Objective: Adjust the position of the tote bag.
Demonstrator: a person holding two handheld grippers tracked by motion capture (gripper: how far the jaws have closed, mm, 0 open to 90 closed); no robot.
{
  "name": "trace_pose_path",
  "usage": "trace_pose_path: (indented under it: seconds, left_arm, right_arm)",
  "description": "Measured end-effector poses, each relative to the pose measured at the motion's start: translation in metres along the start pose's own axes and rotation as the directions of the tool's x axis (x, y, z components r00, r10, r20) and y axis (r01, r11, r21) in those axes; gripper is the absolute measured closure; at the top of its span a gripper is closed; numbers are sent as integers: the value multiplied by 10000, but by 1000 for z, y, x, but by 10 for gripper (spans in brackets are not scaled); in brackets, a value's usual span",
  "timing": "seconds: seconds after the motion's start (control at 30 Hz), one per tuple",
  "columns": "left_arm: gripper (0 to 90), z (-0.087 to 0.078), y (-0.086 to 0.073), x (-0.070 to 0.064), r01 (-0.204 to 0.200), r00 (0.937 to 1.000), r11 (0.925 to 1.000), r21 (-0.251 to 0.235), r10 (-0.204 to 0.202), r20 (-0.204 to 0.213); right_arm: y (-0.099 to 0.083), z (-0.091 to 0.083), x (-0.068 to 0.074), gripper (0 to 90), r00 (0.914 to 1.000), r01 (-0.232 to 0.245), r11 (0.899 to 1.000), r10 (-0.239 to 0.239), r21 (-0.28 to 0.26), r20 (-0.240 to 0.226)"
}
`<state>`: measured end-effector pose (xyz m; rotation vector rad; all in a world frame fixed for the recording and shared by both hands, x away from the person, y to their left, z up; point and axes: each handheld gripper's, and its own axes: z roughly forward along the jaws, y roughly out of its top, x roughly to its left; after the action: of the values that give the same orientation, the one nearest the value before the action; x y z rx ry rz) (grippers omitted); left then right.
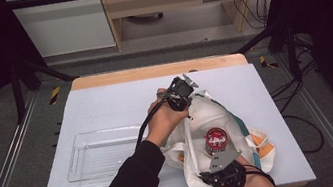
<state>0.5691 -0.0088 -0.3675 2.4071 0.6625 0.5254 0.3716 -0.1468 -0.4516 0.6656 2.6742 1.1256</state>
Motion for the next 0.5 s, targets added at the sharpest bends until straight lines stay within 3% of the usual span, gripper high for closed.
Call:
trace_pose_path:
  seconds: [0.1,0.27,0.43,0.5]
  left_arm:
    - [874,3,-1,1,-284,9993,9995,147,288,-235]
    - [873,11,-3,5,-26,10000,9998,190,27,-35]
    - [872,13,-2,2,-299,9991,9990,325,308,-280]
    - [872,14,-2,3,-163,9997,9995,286,168,-165]
  right_arm:
    - [0,0,0,873,10000,35,10000,-35,-52,60]
    - [0,-1,1,875,9999,17,10000,-17,-12,111]
    - [1,0,2,875,9998,56,10000,-58,78,173]
    - [2,1,2,875,9997,70,9999,-73,130,232]
